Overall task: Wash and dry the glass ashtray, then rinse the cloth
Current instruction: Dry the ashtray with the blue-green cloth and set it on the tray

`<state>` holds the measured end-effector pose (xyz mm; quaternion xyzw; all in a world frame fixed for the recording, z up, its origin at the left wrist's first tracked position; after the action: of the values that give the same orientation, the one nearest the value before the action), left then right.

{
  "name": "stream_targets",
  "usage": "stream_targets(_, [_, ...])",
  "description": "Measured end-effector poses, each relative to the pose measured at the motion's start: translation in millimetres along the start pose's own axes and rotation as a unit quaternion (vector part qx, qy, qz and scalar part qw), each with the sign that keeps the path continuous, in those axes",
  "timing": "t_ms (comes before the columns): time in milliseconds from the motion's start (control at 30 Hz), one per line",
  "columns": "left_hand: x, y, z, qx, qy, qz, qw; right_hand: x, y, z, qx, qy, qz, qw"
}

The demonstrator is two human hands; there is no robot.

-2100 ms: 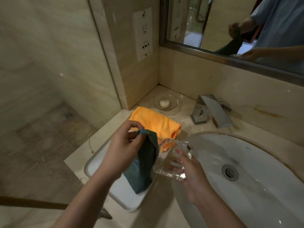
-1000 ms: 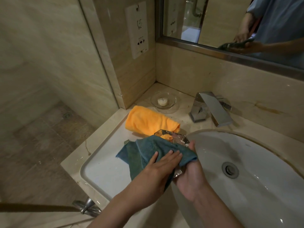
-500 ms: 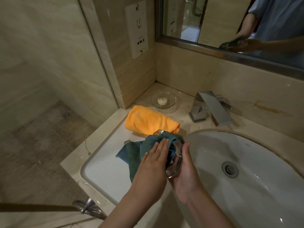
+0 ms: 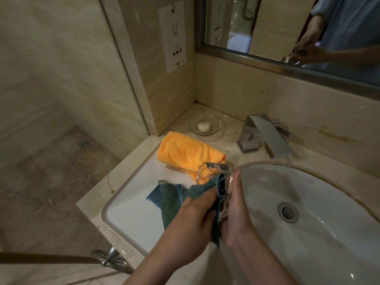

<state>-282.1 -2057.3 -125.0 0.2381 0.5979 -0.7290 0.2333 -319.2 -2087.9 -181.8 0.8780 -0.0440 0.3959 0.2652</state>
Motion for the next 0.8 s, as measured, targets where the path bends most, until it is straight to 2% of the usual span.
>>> stream_targets(233, [-1,-6,-7,0.032,0.033,-0.026,0.999,1,-1,4,0.027,0.02,0.025,0.999])
stream_targets(367, [8,-5,-8,0.032,0.068,0.01,0.997,-1,-3,3,0.036,0.038,0.053,0.997])
stream_targets(500, [13,9,0,0.081,0.128,0.147,0.977,-4,-10,0,0.047,0.031,0.066,0.996])
stream_targets(567, [14,16,3,0.064,0.159,0.2,0.965,-4,-12,-1,0.054,0.032,0.059,0.996])
stream_targets(633, [13,25,2,0.01,0.177,0.218,0.96,-1,-11,-2,0.051,0.044,0.054,0.996])
stream_targets(800, [-5,24,1,-0.049,0.089,0.147,0.984,9,-6,-2,0.019,0.081,0.069,0.994])
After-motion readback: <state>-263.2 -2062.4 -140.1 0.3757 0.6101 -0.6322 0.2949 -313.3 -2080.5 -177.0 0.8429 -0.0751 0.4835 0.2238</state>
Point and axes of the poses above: each hand's wrist, its own z-axis towards the middle knuckle, its own x-axis out of the palm, y = z × x, the point moved 9 cm from there along z, towards the middle knuckle, and after that the axes turned 10 degrees about x, right-handed, at the moved point
